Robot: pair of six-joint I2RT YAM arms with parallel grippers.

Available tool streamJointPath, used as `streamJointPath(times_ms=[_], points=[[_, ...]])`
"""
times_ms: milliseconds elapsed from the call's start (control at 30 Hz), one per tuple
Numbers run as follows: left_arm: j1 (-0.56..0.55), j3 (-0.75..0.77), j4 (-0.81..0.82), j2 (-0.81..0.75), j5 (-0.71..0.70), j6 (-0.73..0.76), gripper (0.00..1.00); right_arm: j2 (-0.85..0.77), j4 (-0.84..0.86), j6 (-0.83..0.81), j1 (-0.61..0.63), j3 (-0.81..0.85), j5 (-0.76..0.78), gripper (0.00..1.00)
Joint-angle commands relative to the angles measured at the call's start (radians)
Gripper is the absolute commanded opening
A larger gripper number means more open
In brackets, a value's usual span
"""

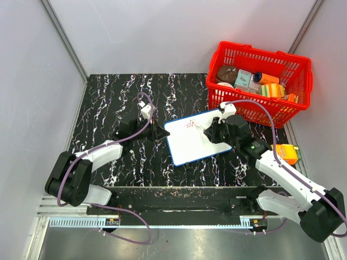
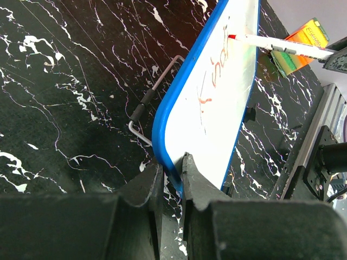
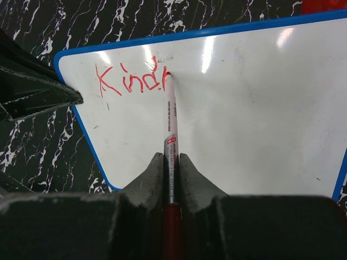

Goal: Write a sentence on the whiteboard

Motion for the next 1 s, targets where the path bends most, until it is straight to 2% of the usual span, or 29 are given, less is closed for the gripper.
streamJointPath(times_ms=[0,533,800,967], points=[[0.001,0.016,-0.012,0.017,-0.154,0.163,0.00,-0.028,-0.010,0.002,0.003,0.004,0.035,0.00],[0.003,0.016,-0.014,0.017,-0.160,0.164,0.00,-0.062,-0.033,0.003,0.003,-0.019,0.006,0.00],[0.001,0.016,-0.015,0.015,-0.160,0.164,0.00,-0.127,0.004,0.009,0.003,0.000,0.014,0.00],[0.003,0.016,-0.015,0.015,-0.160,0.164,0.00,-0.082,0.019,-0.005,0.003,0.026,0.043,0.00]])
